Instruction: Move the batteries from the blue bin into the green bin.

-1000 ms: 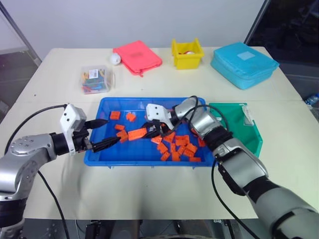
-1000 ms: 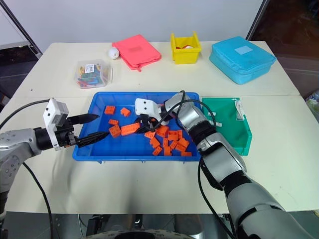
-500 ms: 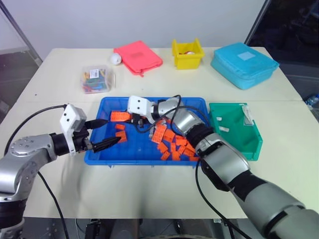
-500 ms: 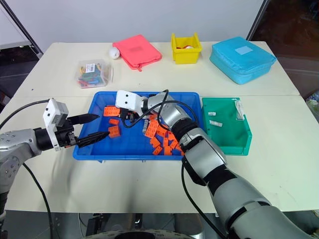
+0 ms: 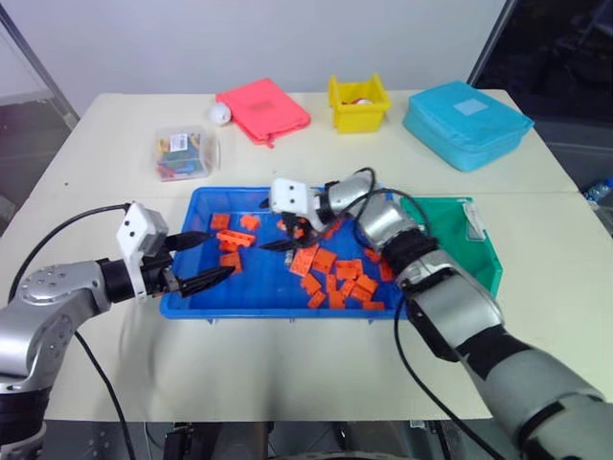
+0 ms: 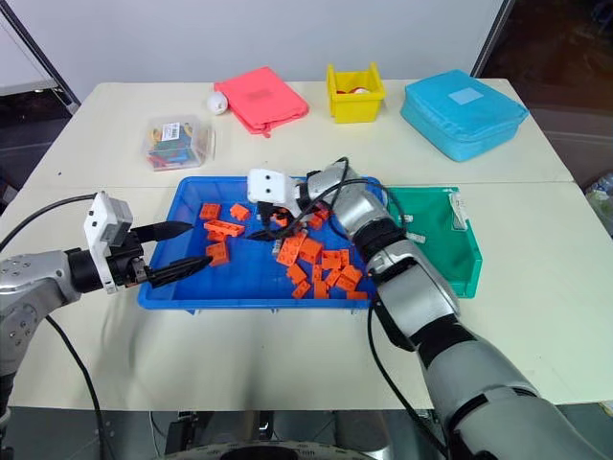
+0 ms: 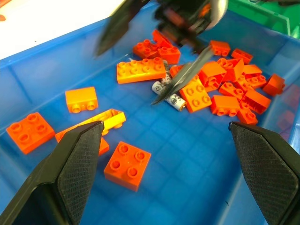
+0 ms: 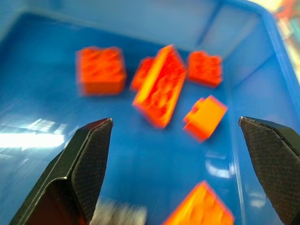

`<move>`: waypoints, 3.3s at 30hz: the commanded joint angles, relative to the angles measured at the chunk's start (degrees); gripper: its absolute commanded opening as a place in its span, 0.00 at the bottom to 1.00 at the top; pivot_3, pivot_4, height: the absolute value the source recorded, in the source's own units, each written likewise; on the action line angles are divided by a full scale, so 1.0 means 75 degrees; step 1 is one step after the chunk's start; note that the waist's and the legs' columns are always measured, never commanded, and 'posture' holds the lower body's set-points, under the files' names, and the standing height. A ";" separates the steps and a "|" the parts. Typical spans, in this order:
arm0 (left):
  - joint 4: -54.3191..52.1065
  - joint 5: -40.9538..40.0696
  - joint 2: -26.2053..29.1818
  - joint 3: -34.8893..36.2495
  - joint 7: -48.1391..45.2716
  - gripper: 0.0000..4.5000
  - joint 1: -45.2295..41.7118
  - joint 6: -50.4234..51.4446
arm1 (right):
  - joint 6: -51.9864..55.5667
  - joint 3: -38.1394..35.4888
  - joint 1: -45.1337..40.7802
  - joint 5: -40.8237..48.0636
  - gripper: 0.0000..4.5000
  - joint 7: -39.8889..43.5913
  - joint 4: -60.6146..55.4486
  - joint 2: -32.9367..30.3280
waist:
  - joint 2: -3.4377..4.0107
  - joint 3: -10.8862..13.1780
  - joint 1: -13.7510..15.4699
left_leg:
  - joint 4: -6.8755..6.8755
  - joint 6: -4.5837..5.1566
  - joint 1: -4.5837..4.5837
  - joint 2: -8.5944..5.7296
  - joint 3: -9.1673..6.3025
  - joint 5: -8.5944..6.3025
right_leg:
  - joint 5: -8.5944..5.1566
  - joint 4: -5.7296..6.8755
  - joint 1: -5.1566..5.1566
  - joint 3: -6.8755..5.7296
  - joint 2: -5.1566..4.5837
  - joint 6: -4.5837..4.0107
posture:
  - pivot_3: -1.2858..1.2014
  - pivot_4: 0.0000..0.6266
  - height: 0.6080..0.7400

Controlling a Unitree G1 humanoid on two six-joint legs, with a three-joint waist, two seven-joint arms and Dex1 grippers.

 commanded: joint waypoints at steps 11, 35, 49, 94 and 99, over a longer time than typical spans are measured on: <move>0.0009 0.0006 0.0117 0.0080 -0.0172 1.00 -0.0261 -0.0123 | 0.1196 0.0215 0.1108 -0.0014 0.98 0.0307 -0.1676 -0.0434 | 0.0002 0.0001 0.0018 | 0.0008 -0.0002 0.0004 0.0000 0.0006 0.0003 | 0.0002 0.0000 -0.0001 -0.0004 0.0010 -0.0003 | 0.52 0.24 1.00; 0.0022 0.0148 -0.0208 -0.0084 0.0151 1.00 -0.0312 -0.0242 | 0.1577 0.0444 0.0815 -0.0242 0.98 0.0380 -0.0824 -0.0309 | 0.0000 0.0000 0.0026 | 0.0008 -0.0003 0.0010 0.0000 0.0004 0.0003 | 0.0002 0.0000 0.0008 -0.0007 0.0003 -0.0003 | 0.52 0.24 1.00; 0.0159 0.0314 -0.0397 -0.0146 0.0281 1.00 -0.0407 -0.0395 | 0.1545 0.0435 0.0606 -0.0341 0.64 0.0209 -0.0480 -0.0238 | -0.0004 -0.0003 0.0017 | 0.0010 -0.0003 0.0019 0.0000 0.0003 0.0004 | 0.0003 0.0000 0.0015 -0.0009 0.0008 -0.0004 | 0.52 0.24 1.00; 0.0138 0.0321 -0.0608 -0.0290 0.0483 1.00 -0.0333 -0.0521 | 0.1297 0.0580 0.0221 -0.0521 0.99 0.0319 -0.0879 -0.0168 | -0.0001 0.0001 0.0017 | -0.0003 -0.0003 0.0008 -0.0001 0.0004 0.0004 | 0.0003 -0.0003 -0.0003 -0.0016 -0.0005 -0.0005 | 0.52 0.24 1.00; 0.0130 0.0324 -0.0693 -0.0312 0.0576 1.00 -0.0332 -0.0542 | 0.1273 0.0621 0.0197 -0.0565 0.86 0.0409 -0.0702 -0.0176 | -0.0001 0.0001 0.0023 | 0.0000 -0.0003 0.0008 -0.0001 0.0004 0.0004 | 0.0003 -0.0003 0.0001 -0.0017 -0.0006 -0.0005 | 0.52 0.24 1.00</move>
